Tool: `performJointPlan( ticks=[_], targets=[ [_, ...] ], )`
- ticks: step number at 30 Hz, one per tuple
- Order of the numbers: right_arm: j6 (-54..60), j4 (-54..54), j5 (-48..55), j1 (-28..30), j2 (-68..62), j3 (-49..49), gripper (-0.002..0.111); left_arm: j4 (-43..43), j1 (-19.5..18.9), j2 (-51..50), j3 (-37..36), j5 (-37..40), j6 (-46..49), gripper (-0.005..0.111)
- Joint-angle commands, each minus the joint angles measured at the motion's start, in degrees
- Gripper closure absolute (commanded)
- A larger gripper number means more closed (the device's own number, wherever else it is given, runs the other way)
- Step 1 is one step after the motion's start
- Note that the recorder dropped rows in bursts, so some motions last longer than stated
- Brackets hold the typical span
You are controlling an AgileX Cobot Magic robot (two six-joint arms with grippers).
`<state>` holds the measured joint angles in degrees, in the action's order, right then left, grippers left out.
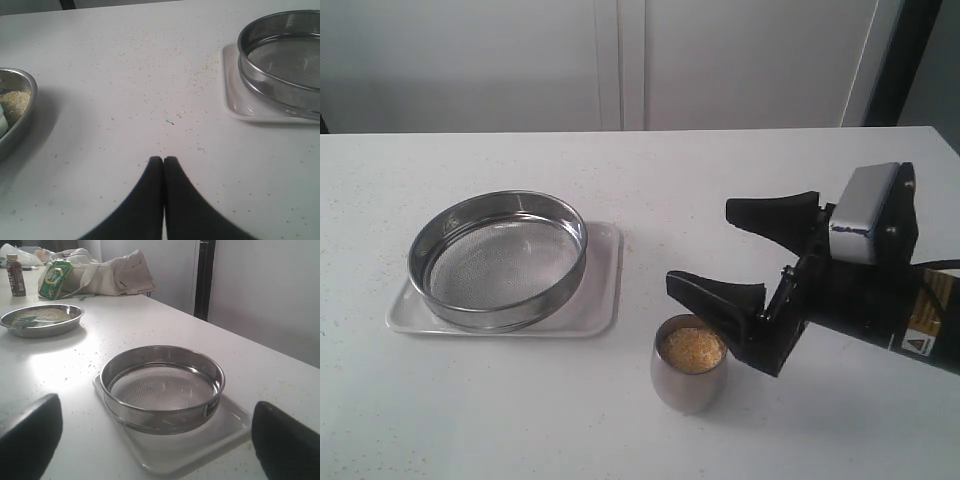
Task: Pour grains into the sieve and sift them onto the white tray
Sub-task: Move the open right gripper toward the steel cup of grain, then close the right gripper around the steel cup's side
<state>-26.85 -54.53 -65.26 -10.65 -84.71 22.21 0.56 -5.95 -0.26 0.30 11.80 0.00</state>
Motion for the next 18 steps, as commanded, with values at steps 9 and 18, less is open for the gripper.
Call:
performJointPlan(
  ticks=[9,18],
  targets=[
    [7.6,0.6,3.1,-4.2,-8.3,0.1,0.013,0.6,0.4,0.3,-0.3,-0.2,0.0,0.107],
    [10.9,2.7,3.2,-6.0,-13.7,0.1,0.013,0.6,0.4,0.3,-0.3,-0.2,0.0,0.107]
  ],
)
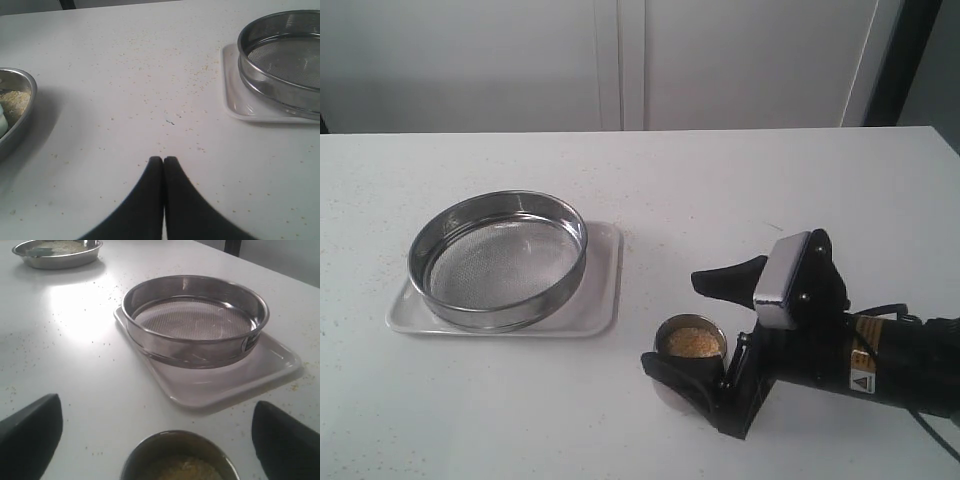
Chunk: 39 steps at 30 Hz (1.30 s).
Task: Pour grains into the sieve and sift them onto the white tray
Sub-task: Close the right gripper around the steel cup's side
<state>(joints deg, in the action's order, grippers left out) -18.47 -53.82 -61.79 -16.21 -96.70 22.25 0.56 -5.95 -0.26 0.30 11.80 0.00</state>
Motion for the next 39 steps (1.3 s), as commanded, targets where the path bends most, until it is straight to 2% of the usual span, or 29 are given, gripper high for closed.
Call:
performJointPlan(
  ticks=[1,34,39],
  targets=[
    [3.1,2.9,-0.1,-0.4,-2.3,0.0,0.013,0.6,0.4,0.3,-0.3,-0.2,0.0,0.107],
    [11.0,3.3,1.2,-0.4,-13.9,3.0,0.013,0.6,0.4,0.3,-0.3,-0.2,0.0,0.107],
    [11.0,3.3,1.5,-0.4,-14.0,3.9,0.016,0.6,0.4,0.3,-0.3,-0.2,0.0,0.107]
  ],
)
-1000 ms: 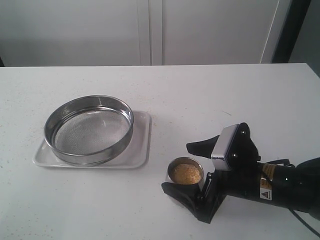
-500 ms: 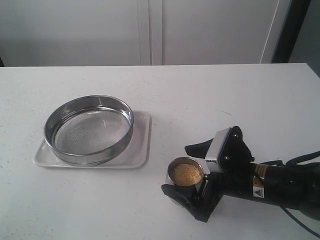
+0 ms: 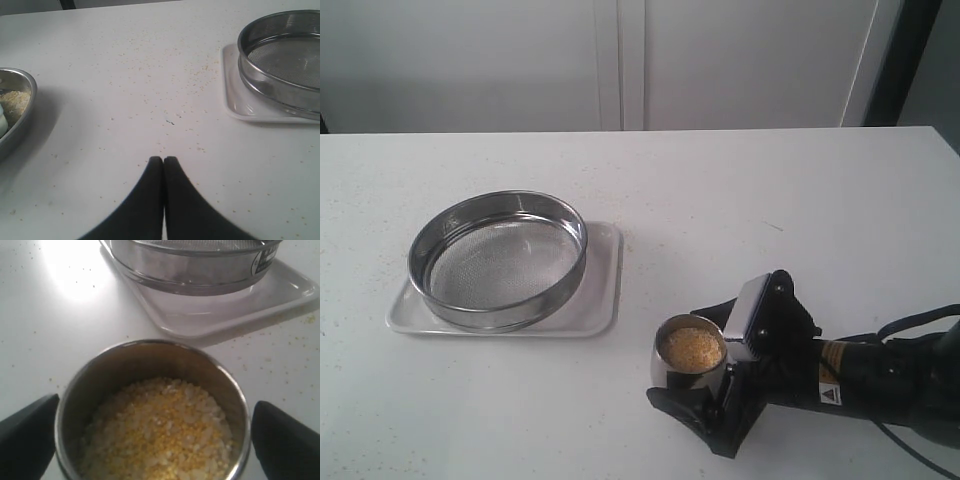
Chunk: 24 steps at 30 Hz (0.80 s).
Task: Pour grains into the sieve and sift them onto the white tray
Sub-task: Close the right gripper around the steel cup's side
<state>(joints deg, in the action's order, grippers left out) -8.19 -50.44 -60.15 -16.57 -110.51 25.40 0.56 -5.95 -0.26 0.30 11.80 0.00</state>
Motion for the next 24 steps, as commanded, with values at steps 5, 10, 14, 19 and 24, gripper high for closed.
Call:
performJointPlan(
  ticks=[5,10,14,19,24],
  targets=[
    [3.2,-0.2,-0.2,0.0,-0.2,1.4,0.017,0.6,0.4,0.3,-0.3,-0.2,0.0,0.107],
    [3.8,-0.2,1.0,0.0,-0.6,1.4,0.017,0.6,0.4,0.3,-0.3,-0.2,0.0,0.107],
    [4.0,-0.1,0.6,0.0,-1.5,1.4,0.017,0.6,0.4,0.3,-0.3,-0.2,0.0,0.107],
    [4.3,0.0,-0.3,0.0,-3.1,1.5,0.019,0.6,0.4,0.3,-0.3,-0.2,0.0,0.107],
    [4.8,0.9,-2.3,0.0,-3.6,1.5,0.035,0.6,0.4,0.3,-0.3,-0.2,0.0,0.107]
  ],
)
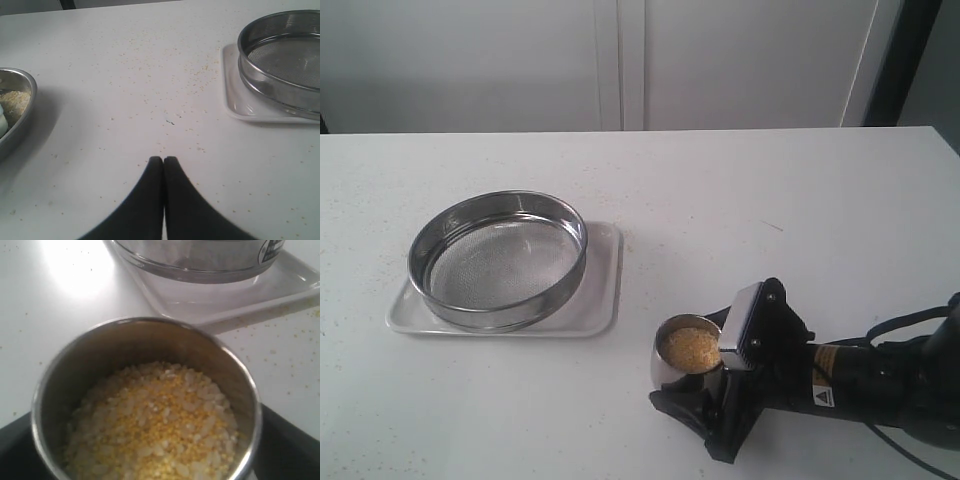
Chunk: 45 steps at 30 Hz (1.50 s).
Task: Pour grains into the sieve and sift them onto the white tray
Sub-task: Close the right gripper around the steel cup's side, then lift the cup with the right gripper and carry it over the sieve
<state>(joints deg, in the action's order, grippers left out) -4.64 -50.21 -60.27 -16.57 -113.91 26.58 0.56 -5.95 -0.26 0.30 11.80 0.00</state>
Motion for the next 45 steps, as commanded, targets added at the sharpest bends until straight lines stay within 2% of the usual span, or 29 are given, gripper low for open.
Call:
performJointPlan(
  ticks=[1,3,5,6,16,27,38,45],
  targets=[
    [1.9,0.8,-2.4,0.0,-0.2,0.4,0.044,0.6,0.4,0.3,-0.3,-0.2,0.0,0.107],
    [2.3,2.3,-2.4,0.0,-0.2,0.4,0.066,0.6,0.4,0.3,-0.3,-0.2,0.0,0.107],
    [2.3,3.0,-2.0,0.0,-0.2,0.4,0.097,0.6,0.4,0.3,-0.3,-0.2,0.0,0.107],
    [2.3,3.0,-1.9,0.0,-0.2,0.4,0.108,0.6,0.4,0.3,-0.3,-0.2,0.0,0.107],
    [0.5,1.4,-1.9,0.0,2.1,0.2,0.108,0.6,0.4,0.3,-0.3,-0.2,0.0,0.107],
    [-12.6,-4.9,5.9,0.0,13.6,0.2,0.108,0.6,0.4,0.3,-0.3,-0.2,0.0,0.107],
    [-27.2,-9.9,9.1,0.0,23.1,0.6,0.108,0.6,0.4,0.3,-0.3,-0.2,0.0,0.107],
    [-38.5,-18.6,13.2,0.0,25.8,4.7,0.108,0.6,0.4,0.3,-0.3,-0.2,0.0,0.107]
  ],
)
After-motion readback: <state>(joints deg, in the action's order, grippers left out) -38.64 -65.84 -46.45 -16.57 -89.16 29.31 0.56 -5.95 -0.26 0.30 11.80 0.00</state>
